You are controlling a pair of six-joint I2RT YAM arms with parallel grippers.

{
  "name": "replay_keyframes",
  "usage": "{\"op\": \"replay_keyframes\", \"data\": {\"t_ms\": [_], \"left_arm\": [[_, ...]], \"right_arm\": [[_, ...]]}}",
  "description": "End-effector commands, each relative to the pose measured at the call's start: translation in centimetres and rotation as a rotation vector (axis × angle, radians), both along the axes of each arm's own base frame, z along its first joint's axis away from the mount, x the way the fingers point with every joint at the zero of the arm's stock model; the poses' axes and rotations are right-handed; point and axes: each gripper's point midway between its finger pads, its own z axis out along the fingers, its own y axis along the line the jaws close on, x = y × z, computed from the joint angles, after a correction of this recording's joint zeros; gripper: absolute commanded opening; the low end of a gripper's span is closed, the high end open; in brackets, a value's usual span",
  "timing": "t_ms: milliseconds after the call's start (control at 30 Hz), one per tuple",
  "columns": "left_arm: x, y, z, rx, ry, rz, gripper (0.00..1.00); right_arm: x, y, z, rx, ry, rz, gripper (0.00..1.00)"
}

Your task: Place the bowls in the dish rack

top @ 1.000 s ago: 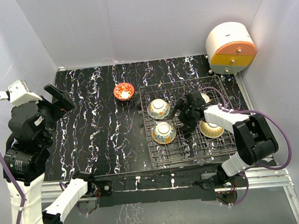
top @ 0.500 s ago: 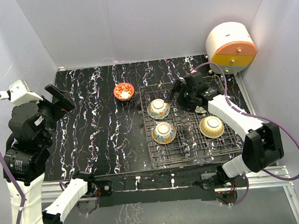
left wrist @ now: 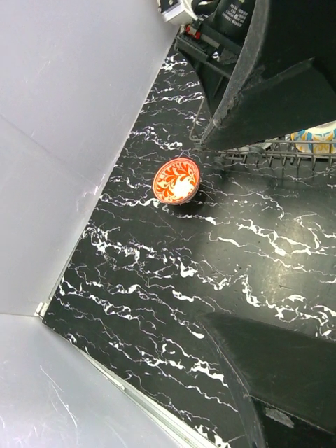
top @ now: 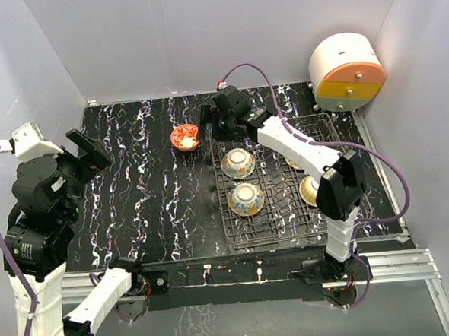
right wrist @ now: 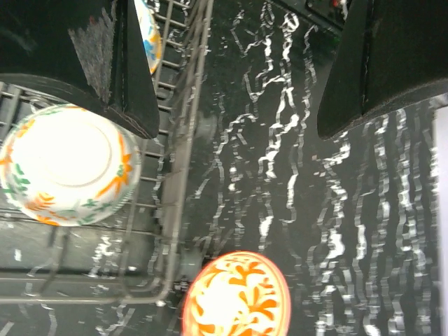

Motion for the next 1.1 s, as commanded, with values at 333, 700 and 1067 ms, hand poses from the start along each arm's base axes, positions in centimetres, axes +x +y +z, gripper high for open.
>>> {"op": "replay_keyframes", "data": {"t_ms": [333, 700, 1067], "left_arm": [[-1.7, 1.4, 0.1, 0.012, -0.008, 0.057, 0.97], [-0.1, 0.2, -0.4, -0.013, 0.001, 0.017, 0.97], [-0.8, 0.6, -0.5, -0.013, 0.011, 0.036, 0.97]], "right_arm": [[-1.4, -9.3, -2.2, -0.401, -0.045, -0.195, 0.99], [0.2, -8.7, -6.7, -0.421, 0.047, -0.088, 0.88], [1.0, -7.2, -10.7, -0.431, 0.091, 0.001, 0.83]]}}
